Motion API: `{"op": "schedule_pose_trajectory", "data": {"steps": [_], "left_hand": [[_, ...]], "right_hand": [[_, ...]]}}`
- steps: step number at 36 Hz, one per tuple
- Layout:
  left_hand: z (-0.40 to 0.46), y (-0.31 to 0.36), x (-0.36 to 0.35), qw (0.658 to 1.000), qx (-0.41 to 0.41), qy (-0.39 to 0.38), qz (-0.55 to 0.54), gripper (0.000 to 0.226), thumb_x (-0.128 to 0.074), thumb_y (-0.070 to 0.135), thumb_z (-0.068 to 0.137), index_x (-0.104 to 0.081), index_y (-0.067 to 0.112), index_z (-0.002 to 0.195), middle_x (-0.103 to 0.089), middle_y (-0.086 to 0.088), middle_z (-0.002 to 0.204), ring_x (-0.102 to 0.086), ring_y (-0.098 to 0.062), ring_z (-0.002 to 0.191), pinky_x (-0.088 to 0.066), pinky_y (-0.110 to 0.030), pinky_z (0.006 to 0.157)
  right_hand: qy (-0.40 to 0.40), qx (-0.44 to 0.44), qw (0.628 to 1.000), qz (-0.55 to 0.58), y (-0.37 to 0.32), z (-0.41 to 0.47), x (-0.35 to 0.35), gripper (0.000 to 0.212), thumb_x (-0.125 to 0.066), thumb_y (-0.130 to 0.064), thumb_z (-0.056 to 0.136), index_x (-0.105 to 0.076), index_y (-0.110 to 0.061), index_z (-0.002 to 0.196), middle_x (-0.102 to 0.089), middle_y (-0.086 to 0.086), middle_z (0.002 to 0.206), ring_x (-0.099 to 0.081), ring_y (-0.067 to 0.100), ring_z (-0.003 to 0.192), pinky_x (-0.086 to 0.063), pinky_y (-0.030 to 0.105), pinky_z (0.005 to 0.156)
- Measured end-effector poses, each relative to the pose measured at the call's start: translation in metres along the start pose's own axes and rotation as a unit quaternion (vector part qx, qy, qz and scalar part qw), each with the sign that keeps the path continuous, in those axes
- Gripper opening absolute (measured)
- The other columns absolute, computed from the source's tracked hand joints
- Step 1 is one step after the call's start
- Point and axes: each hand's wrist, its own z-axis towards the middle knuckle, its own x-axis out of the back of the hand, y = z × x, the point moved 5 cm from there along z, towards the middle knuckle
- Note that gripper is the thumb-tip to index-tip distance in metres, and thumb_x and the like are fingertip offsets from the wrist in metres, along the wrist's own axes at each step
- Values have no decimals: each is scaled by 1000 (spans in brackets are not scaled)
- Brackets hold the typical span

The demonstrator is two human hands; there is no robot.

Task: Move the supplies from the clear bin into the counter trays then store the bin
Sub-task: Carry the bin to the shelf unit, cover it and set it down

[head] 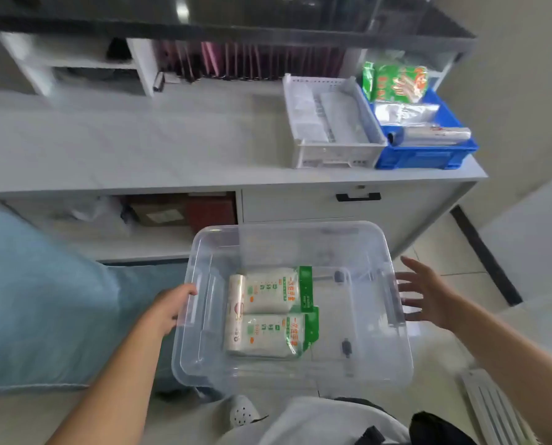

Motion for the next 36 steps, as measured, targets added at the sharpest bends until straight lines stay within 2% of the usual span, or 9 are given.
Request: {"op": "schedule_pose_trajectory", "data": {"steps": [5, 8, 12, 15, 18, 23, 24, 33, 36], "left_hand": [[-19, 66, -107, 992, -64, -45, 98, 39, -66, 25, 84, -62, 7, 119, -61, -16, 124, -59, -31, 110, -50, -41, 91], [-42, 97, -183, 981, -101, -69, 147, 29, -65, 21, 86, -62, 8, 111, -61, -14, 112, -59, -25, 87, -48, -33, 74], [-75, 124, -281, 960, -124, -124, 219, 16, -62, 21, 90, -59, 12, 103, -56, -12, 87, -50, -21, 67, -46, -31, 61], [-91, 139, -345, 943, -118, -158, 268, 18, -63, 26, 88, -60, 16, 103, -56, -12, 92, -50, -21, 67, -47, -31, 59], [-98, 153, -406, 929, -119, -163, 309, 23, -63, 28, 87, -63, 15, 107, -63, -11, 103, -60, -25, 81, -54, -34, 73], [-120, 182, -501, 896, -130, -178, 386, 33, -61, 29, 88, -62, 13, 118, -63, -15, 112, -62, -29, 90, -54, -39, 81], [-126, 189, -519, 890, -136, -181, 396, 32, -62, 28, 89, -62, 13, 117, -63, -16, 112, -63, -30, 91, -54, -41, 83], [-147, 257, -683, 804, -198, -208, 520, 30, -63, 31, 90, -57, 14, 114, -63, -12, 106, -64, -24, 76, -50, -35, 56], [-150, 287, -742, 779, -228, -226, 539, 31, -65, 34, 88, -57, 16, 112, -62, -8, 97, -61, -22, 71, -45, -31, 57]], "right_hand": [[50, -10, 992, 119, 43, -23, 110, 60, -53, -57, 88, -65, -9, 122, -57, 15, 111, -59, 34, 92, -51, 48, 88], [81, -21, 980, 182, 76, -37, 174, 62, -54, -59, 88, -63, -9, 123, -58, 16, 119, -59, 38, 103, -47, 55, 101], [120, -45, 962, 239, 120, -59, 247, 66, -51, -66, 88, -60, -10, 121, -59, 17, 123, -59, 40, 107, -53, 49, 81], [136, -43, 951, 274, 151, -72, 296, 67, -50, -66, 88, -60, -9, 121, -61, 17, 124, -60, 38, 105, -52, 45, 77], [126, -33, 940, 316, 181, -84, 336, 68, -50, -68, 86, -63, -9, 118, -63, 17, 123, -61, 39, 110, -53, 48, 87], [138, -16, 891, 432, 220, -101, 379, 67, -53, -64, 84, -68, -7, 115, -66, 15, 107, -61, 35, 97, -54, 45, 74], [142, -13, 880, 453, 224, -103, 385, 67, -54, -64, 84, -68, -7, 116, -65, 14, 106, -61, 34, 97, -54, 45, 75], [170, -5, 796, 581, 234, -101, 410, 62, -58, -57, 85, -68, -8, 122, -58, 9, 109, -56, 29, 101, -48, 51, 94], [186, 5, 767, 614, 220, -94, 414, 59, -57, -54, 87, -66, -7, 122, -58, 12, 118, -55, 33, 111, -46, 53, 99]]}}
